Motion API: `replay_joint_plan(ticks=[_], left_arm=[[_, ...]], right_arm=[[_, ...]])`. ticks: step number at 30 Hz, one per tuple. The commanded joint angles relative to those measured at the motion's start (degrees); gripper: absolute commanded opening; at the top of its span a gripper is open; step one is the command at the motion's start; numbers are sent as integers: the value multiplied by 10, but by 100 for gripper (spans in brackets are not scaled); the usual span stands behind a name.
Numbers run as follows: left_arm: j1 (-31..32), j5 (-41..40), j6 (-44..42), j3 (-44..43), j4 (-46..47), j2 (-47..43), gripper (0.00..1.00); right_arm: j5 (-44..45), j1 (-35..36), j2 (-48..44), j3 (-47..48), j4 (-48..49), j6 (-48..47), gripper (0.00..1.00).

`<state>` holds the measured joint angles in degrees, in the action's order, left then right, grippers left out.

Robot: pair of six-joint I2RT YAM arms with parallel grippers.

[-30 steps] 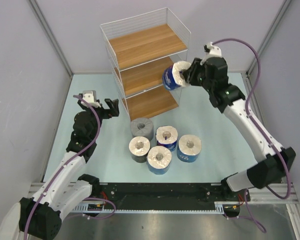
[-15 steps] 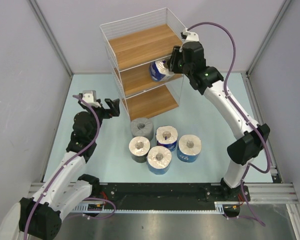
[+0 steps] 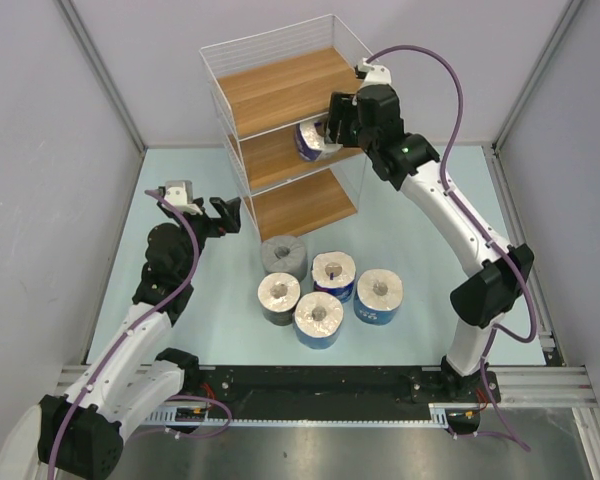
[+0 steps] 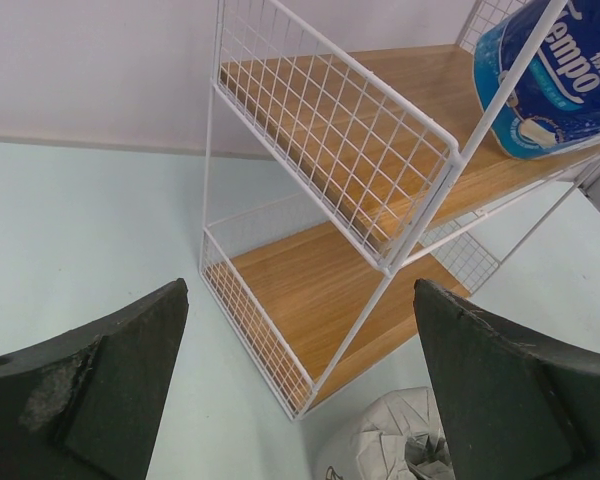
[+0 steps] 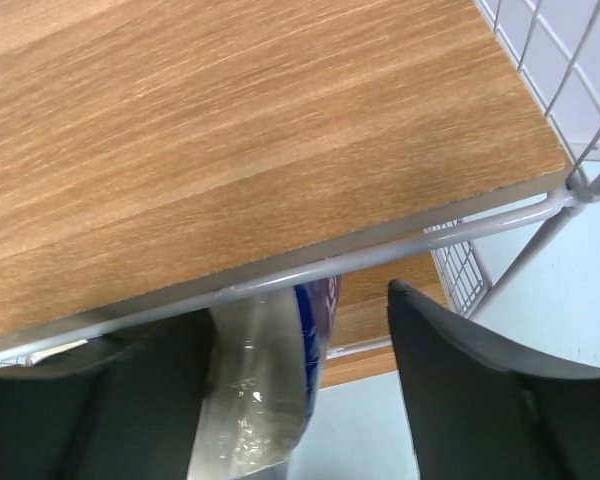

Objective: Place and organize the paper towels onto the shelf

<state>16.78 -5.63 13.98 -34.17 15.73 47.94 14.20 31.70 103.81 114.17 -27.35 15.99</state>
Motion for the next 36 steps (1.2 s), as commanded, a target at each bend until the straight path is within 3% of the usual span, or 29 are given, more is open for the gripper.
replay_joint_plan(ticks=[1,14,19,23,29,36], left_arm=[[2,10,11,-1,17,-2,100],[2,12,10,-8,8,11,100],[2,11,10,-12,3,12,100],[2,11,14,-13,0,11,100],[2,-15,24,-29,-26,17,100],[1,-18,26,-22,-17,29,100]], right_arm=[[4,-1,-42,-32,77,-4,75],[-47,-9,-146,-129,192,-8,78],[-64,-9,-210,-197,180,-10,78],[-55,11,-265,-274,110,-8,78],[-22,89,-310,-415,51,1,82],[-66,95,-340,-532,79,8,89]])
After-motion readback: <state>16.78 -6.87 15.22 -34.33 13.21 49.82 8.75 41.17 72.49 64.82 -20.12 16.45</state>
